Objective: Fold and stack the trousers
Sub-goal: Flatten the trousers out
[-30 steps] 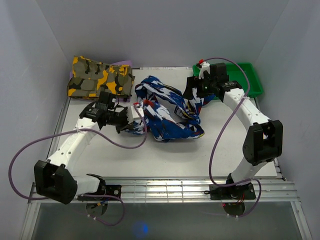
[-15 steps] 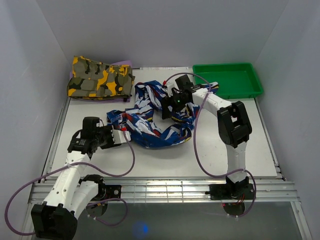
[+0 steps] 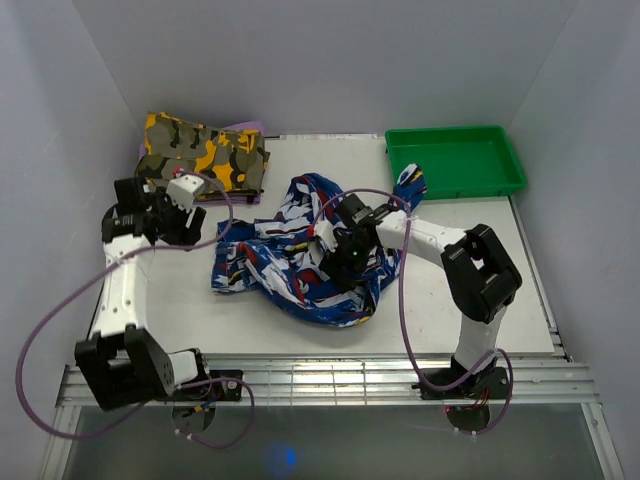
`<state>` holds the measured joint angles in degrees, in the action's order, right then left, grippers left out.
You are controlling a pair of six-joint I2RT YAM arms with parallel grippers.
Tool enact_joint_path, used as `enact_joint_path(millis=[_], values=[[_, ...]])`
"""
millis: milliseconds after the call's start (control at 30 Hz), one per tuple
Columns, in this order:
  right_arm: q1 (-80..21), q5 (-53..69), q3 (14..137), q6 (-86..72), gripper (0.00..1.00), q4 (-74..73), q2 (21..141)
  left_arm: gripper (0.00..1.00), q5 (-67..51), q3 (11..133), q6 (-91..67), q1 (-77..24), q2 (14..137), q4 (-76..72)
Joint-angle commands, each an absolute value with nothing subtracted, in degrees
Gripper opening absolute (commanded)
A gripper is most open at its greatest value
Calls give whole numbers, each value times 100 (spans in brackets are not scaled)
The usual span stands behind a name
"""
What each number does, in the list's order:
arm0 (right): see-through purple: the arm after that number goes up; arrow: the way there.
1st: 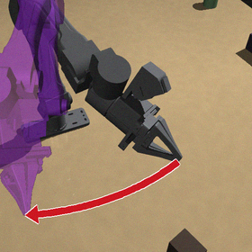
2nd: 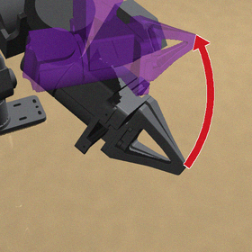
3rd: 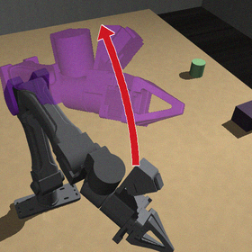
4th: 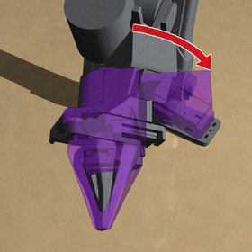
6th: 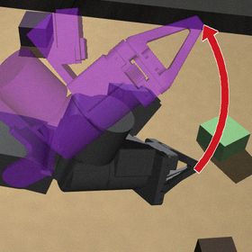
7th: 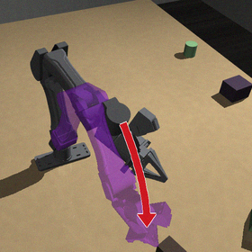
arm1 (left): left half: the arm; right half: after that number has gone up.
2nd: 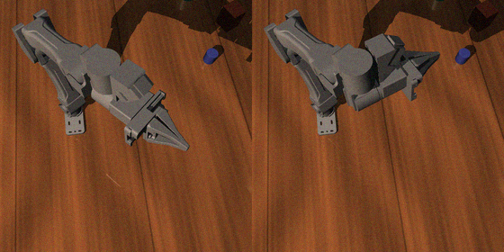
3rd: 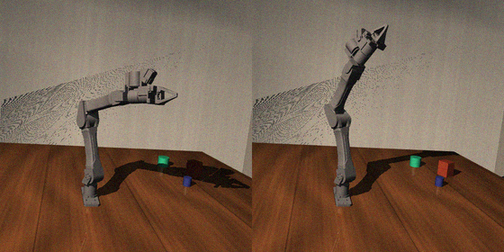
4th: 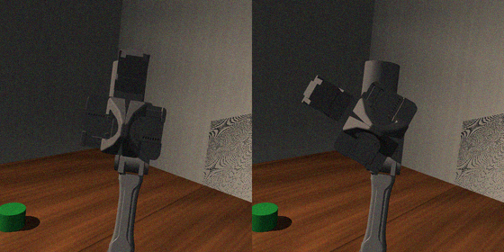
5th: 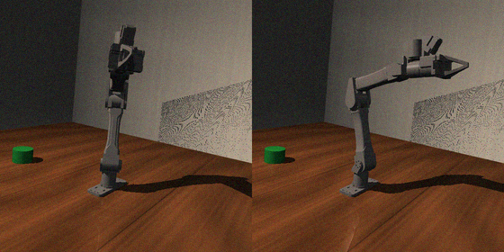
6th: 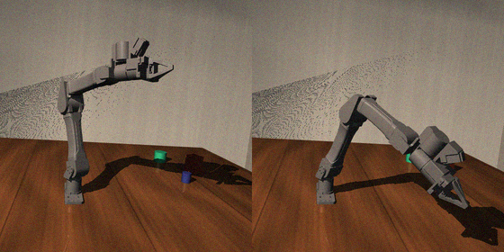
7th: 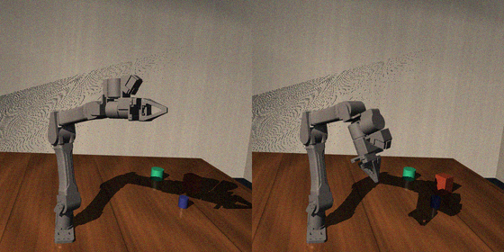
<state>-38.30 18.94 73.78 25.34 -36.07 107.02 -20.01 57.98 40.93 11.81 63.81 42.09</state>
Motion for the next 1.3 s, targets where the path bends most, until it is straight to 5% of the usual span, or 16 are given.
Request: enact_joint_path(millis=[0,300,600,733,833,1167,1233,1267], values=[[-4280,1662,7103,2953,89,-3692,10275,80,-3118,6774,3077,1310,7547,4929],[-4351,283,5863,3709,91,-2980,9300,78,-3762,7680,1838,1248,9779,5010],[-3982,53,5545,3551,98,-2988,8447,73,-2883,7699,933,529,10652,3930],[-3262,360,6151,3156,96,-3041,8306,42,-2532,7839,695,255,11108,3639],[-2614,693,6792,2813,95,-3277,8445,0,-1902,8251,659,237,11548,3446],[-1108,1336,7628,2382,98,-3955,8929,0,-1054,10010,1379,545,11760,4305],[-889,1563,7795,2260,99,-3955,9113,10,-1099,10011,1582,624,11446,4595],[-836,1669,7970,2250,99,-3946,9166,33,-1133,9950,1634,659,11304,4823]])
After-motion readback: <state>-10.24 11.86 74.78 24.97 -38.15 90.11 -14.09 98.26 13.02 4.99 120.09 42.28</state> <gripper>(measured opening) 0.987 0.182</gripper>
